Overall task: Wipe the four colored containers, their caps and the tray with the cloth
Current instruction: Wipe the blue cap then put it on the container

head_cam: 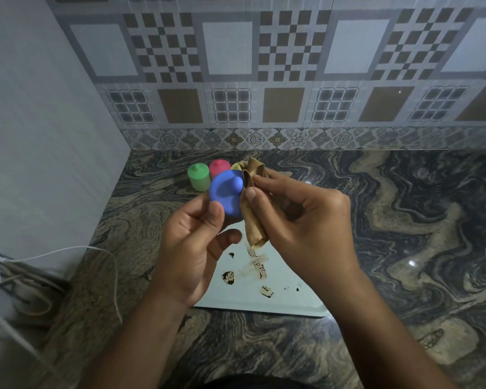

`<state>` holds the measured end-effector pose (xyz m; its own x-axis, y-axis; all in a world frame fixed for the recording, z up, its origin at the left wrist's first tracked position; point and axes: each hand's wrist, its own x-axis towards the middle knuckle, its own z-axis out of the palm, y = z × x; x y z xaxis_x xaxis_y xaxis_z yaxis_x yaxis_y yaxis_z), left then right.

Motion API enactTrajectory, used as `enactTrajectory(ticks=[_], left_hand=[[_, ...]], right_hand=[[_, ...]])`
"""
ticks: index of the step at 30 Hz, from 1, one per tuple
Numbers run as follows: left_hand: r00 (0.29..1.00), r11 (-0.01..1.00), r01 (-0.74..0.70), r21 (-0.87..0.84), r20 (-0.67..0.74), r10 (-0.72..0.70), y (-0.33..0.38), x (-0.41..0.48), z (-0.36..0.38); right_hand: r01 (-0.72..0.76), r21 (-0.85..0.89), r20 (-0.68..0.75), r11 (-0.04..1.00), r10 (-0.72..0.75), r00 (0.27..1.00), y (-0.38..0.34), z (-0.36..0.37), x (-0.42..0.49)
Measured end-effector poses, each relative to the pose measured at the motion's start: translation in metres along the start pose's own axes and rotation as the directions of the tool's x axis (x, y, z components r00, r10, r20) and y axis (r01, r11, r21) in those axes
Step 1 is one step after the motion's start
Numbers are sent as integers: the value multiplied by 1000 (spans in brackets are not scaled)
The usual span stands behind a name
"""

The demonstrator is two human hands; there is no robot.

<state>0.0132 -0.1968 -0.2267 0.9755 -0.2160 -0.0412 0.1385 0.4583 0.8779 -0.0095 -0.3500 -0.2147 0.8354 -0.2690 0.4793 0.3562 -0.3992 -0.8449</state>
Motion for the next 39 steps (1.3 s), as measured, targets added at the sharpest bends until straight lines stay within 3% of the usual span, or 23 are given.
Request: enactTrajectory(ticks=[10, 17, 26, 39], left_hand=[[992, 987, 119, -110, -24, -123, 12, -2, 12], [992, 995, 87, -50, -92, -91, 9, -7, 20], [984, 1000, 16, 7, -177, -14, -4, -14, 33], [984, 999, -22, 48, -176, 30, -11, -18, 34]], right_hand=[[-138, 30, -51, 990, 140, 989, -2, -1, 6], [36, -46, -121, 998, -41, 992, -1, 6, -2], [-36, -24, -190, 999, 31, 981, 14, 12, -1], [-117, 55, -233, 992, 126, 964, 27, 25, -3]])
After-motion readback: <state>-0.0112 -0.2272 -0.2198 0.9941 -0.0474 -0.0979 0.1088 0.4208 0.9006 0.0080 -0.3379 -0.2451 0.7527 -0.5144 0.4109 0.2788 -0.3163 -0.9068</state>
